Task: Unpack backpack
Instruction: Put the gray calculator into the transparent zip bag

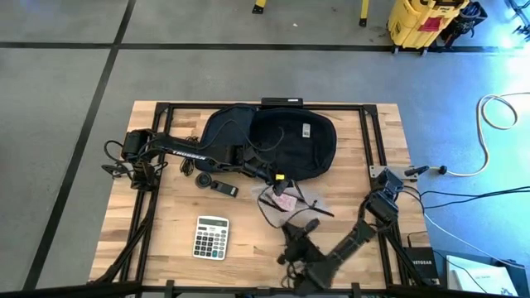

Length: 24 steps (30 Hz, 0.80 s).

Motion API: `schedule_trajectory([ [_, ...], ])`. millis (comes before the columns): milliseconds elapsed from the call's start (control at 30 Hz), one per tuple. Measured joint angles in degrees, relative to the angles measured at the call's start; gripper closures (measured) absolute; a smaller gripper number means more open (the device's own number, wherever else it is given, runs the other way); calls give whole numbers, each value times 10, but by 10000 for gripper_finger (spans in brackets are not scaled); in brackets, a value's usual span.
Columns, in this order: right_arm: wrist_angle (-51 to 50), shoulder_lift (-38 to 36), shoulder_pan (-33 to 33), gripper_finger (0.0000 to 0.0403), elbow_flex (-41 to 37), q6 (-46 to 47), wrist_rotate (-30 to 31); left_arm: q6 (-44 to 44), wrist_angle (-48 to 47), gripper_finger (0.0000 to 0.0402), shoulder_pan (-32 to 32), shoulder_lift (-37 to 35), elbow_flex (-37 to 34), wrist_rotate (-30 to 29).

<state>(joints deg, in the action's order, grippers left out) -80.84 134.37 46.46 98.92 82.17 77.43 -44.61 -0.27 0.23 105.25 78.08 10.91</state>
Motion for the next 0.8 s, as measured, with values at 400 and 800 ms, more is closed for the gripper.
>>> schedule_trajectory([
  [400,-24,-1,107,403,42,1,-105,7,6,402,7,0,0,7],
  [800,-17,-1,137,403,48,-6,-99,13,8,402,-3,-10,0,13],
])
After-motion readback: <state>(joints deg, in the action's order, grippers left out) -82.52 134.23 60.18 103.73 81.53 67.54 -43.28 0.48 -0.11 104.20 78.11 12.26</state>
